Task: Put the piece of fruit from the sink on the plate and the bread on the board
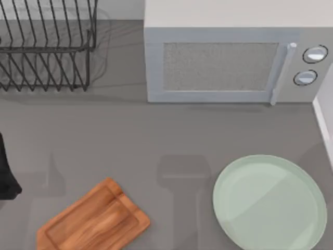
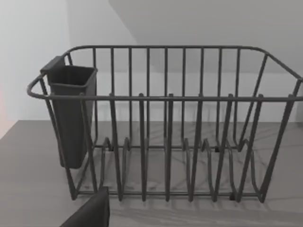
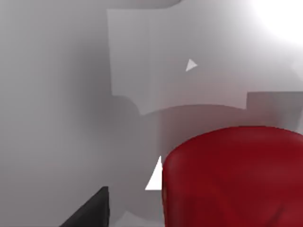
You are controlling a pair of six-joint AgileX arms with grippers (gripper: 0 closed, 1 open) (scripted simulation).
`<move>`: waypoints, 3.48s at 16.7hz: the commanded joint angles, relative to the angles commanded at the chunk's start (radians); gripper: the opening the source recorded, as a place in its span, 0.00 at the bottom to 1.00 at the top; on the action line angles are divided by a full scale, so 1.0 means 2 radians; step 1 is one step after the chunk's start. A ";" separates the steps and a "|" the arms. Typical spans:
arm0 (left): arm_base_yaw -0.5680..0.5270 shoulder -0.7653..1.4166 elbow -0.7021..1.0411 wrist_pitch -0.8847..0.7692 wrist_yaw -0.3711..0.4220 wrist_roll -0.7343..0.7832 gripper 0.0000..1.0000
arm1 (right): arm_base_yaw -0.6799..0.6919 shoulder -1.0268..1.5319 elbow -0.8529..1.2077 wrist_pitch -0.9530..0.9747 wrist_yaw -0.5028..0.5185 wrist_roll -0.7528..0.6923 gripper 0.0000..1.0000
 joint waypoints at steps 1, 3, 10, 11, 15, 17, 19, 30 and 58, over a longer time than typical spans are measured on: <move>0.000 0.000 0.000 0.000 0.000 0.000 1.00 | 0.000 0.016 -0.009 0.027 0.000 0.000 1.00; 0.000 0.000 0.000 0.000 0.000 0.000 1.00 | 0.000 0.042 -0.025 0.065 0.000 0.001 1.00; 0.000 0.000 0.000 0.000 0.000 0.000 1.00 | 0.000 0.057 -0.034 0.082 0.000 0.001 0.92; 0.000 0.000 0.000 0.000 0.000 0.000 1.00 | 0.000 0.057 -0.034 0.082 0.000 0.001 0.85; 0.000 0.000 0.000 0.000 0.000 0.000 1.00 | 0.000 0.057 -0.034 0.082 0.000 0.001 0.55; 0.000 0.000 0.000 0.000 0.000 0.000 1.00 | 0.000 0.057 -0.034 0.082 0.000 0.001 0.40; 0.000 0.000 0.000 0.000 0.000 0.000 1.00 | 0.000 0.057 -0.034 0.082 0.000 0.001 0.25; 0.000 0.000 0.000 0.000 0.000 0.000 1.00 | 0.000 0.057 -0.034 0.082 0.000 0.001 0.00; 0.000 0.000 0.000 0.000 0.000 0.000 1.00 | 0.133 -0.169 0.030 -0.170 -0.003 0.145 0.00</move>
